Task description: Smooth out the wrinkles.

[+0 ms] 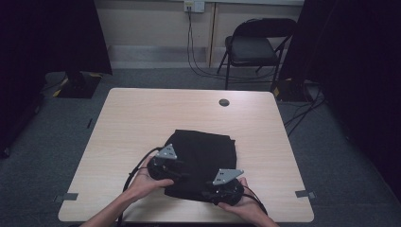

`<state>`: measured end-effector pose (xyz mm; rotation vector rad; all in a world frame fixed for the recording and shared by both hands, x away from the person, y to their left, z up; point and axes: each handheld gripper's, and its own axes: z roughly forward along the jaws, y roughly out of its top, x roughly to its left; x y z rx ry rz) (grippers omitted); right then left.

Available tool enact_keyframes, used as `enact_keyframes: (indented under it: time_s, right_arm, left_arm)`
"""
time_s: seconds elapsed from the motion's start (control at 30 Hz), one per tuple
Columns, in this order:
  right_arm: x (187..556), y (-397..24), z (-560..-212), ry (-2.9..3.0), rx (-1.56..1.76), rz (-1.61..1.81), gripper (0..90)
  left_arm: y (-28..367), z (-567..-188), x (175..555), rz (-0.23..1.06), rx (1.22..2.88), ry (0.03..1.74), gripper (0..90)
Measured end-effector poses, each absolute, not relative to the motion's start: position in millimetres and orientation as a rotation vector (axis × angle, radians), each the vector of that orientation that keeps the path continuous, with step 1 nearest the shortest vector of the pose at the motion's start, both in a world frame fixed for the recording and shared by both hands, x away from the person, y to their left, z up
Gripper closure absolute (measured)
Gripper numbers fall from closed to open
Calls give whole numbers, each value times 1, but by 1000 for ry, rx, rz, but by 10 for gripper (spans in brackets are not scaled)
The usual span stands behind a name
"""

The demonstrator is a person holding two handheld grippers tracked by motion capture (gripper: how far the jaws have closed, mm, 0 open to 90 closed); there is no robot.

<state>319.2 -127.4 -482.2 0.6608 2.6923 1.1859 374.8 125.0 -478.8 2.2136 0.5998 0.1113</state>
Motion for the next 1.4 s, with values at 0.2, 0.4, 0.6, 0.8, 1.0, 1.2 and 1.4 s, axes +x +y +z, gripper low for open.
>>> enact_keyframes:
  time_s: [0.2, 0.4, 0.6, 0.8, 1.0, 1.2, 1.4]
  right_arm:
    - [314, -131, -479, 2766, 641, 1236, 539]
    - [331, -148, -448, 2614, 705, 1319, 523]
    - [385, -154, -428, 2456, 799, 1303, 403]
    - [448, -123, -434, 2475, 834, 1259, 240]
    - [486, -100, -468, 2539, 907, 1191, 209]
    - [499, -95, -486, 2571, 941, 1142, 196]
    - [502, -96, -493, 2600, 949, 1126, 189]
  left_arm:
    - [123, -480, 359, 115, 2236, 605, 433]
    - [121, -474, 354, 47, 2248, 638, 432]
    - [117, -458, 371, 36, 2212, 630, 433]
    - [102, -476, 391, 67, 2253, 682, 413]
    - [102, -484, 387, 117, 2236, 677, 414]
    - [105, -488, 387, 110, 2202, 675, 413]
    - [104, -488, 387, 111, 2204, 672, 413]
